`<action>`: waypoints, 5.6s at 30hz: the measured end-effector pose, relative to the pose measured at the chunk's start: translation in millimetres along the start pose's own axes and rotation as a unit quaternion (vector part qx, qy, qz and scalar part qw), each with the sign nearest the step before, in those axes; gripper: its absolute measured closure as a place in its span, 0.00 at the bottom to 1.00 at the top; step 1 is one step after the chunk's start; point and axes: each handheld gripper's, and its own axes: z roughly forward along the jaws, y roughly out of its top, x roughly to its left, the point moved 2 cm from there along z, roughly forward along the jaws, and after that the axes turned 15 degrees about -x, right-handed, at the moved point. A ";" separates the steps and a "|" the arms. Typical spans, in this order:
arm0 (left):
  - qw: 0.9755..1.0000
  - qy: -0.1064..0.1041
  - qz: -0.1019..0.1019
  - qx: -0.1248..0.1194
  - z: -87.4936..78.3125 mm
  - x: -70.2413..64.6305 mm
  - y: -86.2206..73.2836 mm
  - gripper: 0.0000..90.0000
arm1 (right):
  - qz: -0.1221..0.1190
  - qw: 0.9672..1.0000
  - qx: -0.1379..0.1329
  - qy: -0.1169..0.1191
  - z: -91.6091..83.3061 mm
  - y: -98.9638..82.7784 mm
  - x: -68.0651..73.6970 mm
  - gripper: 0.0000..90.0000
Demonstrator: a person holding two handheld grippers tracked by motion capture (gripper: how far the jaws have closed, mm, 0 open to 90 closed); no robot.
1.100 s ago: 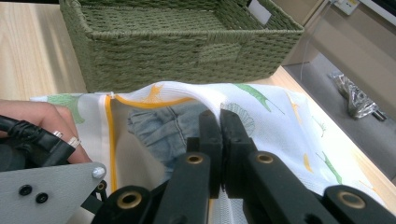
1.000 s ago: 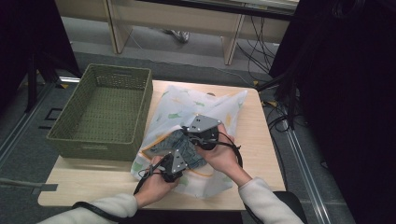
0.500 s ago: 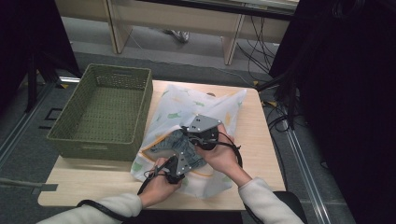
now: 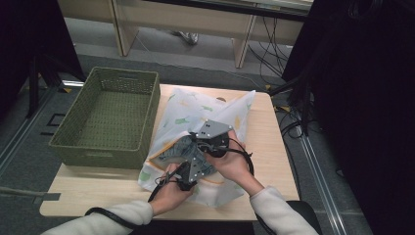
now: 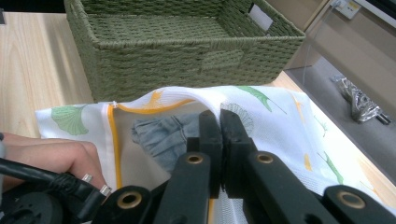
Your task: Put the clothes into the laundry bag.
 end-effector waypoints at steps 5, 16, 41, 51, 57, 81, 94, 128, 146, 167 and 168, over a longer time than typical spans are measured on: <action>1.000 0.004 0.004 -0.007 3.1 -0.2 3.2 0.99 | -0.001 1.000 -0.002 0.002 -0.3 0.8 -0.1 1.00; 1.000 0.021 0.010 -0.012 9.3 9.9 5.1 0.99 | 0.009 1.000 -0.003 -0.001 -1.2 1.3 0.0 1.00; 0.999 0.000 -0.034 -0.011 0.2 -7.1 7.2 0.53 | 0.004 1.000 0.002 -0.001 0.1 -1.3 -1.9 1.00; 0.999 0.020 -0.037 0.004 11.6 -4.6 8.8 0.61 | 0.005 1.000 0.003 0.000 0.3 -1.1 -1.1 1.00; 0.999 0.015 -0.039 0.011 14.4 -7.4 11.3 0.81 | 0.011 1.000 0.006 0.000 0.5 -1.3 0.8 1.00; 0.998 0.059 0.005 -0.023 20.3 18.5 20.7 0.96 | 0.013 1.000 -0.005 -0.007 -1.4 0.2 -2.2 1.00; 0.999 0.049 0.008 -0.008 23.0 20.7 11.0 0.79 | 0.018 1.000 0.003 -0.008 -0.2 -3.6 -3.3 1.00; 0.988 0.066 -0.113 -0.088 -112.7 57.3 24.1 0.67 | -0.006 0.982 0.161 0.104 12.6 -62.0 4.5 1.00; 0.992 0.047 -0.115 -0.016 -82.5 63.2 2.9 0.67 | -0.032 0.943 0.298 0.142 22.5 -113.8 3.7 1.00; 0.993 0.037 -0.111 -0.027 -78.7 64.5 2.6 0.64 | 0.001 0.968 0.225 0.110 5.7 -104.7 8.3 0.64; 0.993 0.037 -0.110 -0.028 -79.3 64.6 2.9 0.63 | 0.003 0.970 0.219 0.106 3.6 -103.7 6.5 0.64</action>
